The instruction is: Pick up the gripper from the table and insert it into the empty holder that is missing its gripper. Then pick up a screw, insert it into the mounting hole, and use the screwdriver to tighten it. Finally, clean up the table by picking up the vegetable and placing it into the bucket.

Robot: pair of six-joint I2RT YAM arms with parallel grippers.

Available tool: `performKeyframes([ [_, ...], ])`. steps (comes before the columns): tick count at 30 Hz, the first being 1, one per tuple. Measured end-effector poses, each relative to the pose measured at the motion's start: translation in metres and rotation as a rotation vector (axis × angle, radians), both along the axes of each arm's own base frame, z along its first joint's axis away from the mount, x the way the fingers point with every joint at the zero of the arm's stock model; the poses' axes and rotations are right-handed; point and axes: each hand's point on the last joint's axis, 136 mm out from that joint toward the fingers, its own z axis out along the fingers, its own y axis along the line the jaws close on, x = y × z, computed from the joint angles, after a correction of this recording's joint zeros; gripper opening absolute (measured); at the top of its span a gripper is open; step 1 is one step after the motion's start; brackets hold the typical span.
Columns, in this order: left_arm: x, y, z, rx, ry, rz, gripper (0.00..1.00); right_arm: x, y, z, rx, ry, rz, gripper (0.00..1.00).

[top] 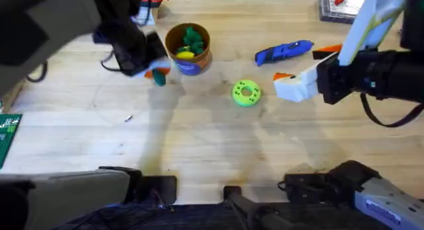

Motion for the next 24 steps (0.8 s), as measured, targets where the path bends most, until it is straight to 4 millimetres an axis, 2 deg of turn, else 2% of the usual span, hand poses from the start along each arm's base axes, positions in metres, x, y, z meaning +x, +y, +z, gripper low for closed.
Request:
performKeyframes([
  [5, 0.05, -0.019, 0.069, -0.11, -0.297, -0.023, 0.017, 0.0, 0.0, 0.0, 0.0, 0.0, 0.0, 0.994],
  [8, 0.071, -0.025, 0.084, -0.138, -0.396, -0.034, 0.017, 0.0, 0.0, 0.0, 0.0, 0.0, 0.0, 0.994],
  [12, 0.087, -0.031, 0.076, -0.153, -0.41, -0.041, 0.017, 0.0, 0.0, 0.0, 0.0, 0.0, 0.0, 0.993],
  [19, 0.104, -0.037, 0.036, -0.142, -0.339, -0.065, 0.033, 0.0, 0.0, 0.0, 0.0, 0.0, 0.0, 0.994],
  [20, 0.105, -0.038, 0.032, -0.141, -0.334, -0.069, 0.079, 0.0, 0.0, 0.0, 0.0, 0.0, 0.0, 0.994],
  [21, 0.106, -0.038, 0.03, -0.141, -0.333, -0.072, 0.204, 0.0, 0.0, 0.0, 0.0, 0.0, 0.0, 0.994],
  [24, 0.108, -0.039, 0.03, -0.144, -0.338, -0.077, 0.67, 0.0, 0.0, 0.0, 0.0, 0.0, 0.0, 0.993],
])
